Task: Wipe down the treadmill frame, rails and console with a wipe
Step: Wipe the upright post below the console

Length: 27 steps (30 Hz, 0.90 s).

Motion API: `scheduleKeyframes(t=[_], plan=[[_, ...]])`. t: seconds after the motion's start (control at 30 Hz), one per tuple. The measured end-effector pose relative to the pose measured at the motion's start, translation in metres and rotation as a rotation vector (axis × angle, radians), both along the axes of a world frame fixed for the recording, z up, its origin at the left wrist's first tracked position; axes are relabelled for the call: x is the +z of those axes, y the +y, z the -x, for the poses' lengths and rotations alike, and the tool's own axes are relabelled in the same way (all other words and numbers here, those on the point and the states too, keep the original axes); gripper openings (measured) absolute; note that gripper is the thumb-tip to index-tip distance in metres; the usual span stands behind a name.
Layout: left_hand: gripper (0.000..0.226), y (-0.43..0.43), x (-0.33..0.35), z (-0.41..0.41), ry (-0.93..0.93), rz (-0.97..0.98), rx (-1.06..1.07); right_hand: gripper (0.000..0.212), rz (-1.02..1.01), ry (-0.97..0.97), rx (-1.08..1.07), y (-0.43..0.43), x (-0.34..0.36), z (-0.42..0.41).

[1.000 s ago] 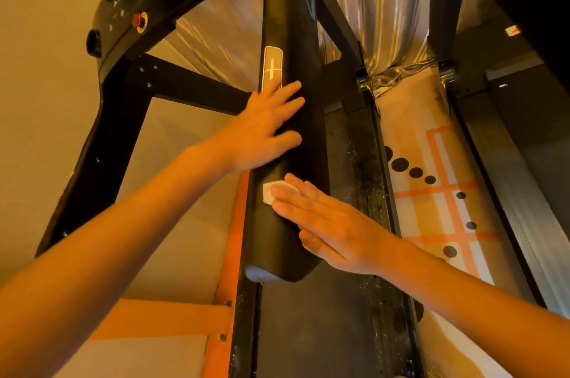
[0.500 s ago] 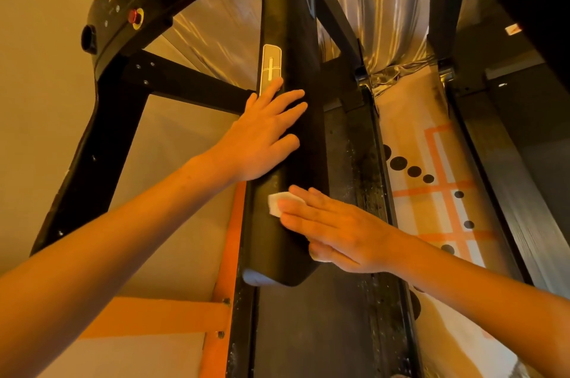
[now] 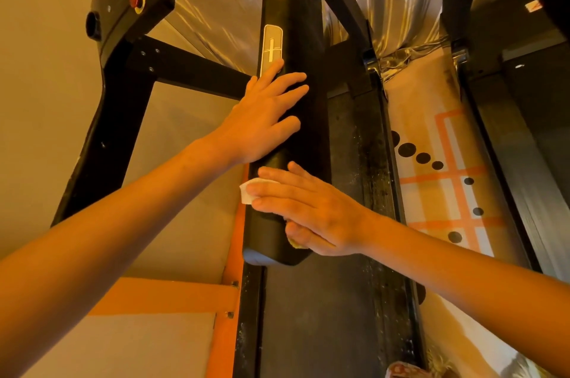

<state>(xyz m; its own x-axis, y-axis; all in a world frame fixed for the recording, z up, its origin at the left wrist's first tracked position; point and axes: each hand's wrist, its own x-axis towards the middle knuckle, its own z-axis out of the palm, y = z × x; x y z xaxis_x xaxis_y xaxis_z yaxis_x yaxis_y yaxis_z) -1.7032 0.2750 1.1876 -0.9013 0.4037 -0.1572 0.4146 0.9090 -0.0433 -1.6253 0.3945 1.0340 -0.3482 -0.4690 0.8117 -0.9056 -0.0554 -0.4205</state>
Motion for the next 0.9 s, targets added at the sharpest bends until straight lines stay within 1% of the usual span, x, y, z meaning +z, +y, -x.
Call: scheduleKeyframes(t=[0.13, 0.2, 0.4, 0.57, 0.67, 0.8, 0.9], plan=[[0.065, 0.003, 0.002, -0.001, -0.013, 0.0, 0.027, 0.057, 0.014, -0.048, -0.075, 0.007, -0.048, -0.011], [0.065, 0.004, 0.002, -0.001, -0.013, -0.007, 0.037, 0.059, 0.019, -0.047, -0.088, 0.008, -0.058, -0.012], [0.064, 0.002, 0.0, -0.001, -0.008, -0.027, 0.037, 0.061, 0.014, -0.003, -0.043, 0.004, -0.032, -0.013], [0.064, 0.002, 0.0, 0.0, -0.005, -0.01, 0.028, 0.058, 0.067, -0.088, 0.02, 0.001, -0.024, -0.017], [0.065, 0.003, 0.001, -0.001, -0.008, -0.009, 0.029, 0.058, 0.086, -0.09, 0.018, 0.001, -0.026, -0.015], [0.063, 0.002, 0.001, -0.001, -0.006, -0.037, 0.03, 0.05, 0.041, -0.012, 0.014, 0.0, -0.006, -0.012], [0.063, 0.002, 0.0, -0.002, -0.007, -0.042, 0.039, 0.055, 0.027, 0.11, 0.007, -0.007, 0.014, -0.014]])
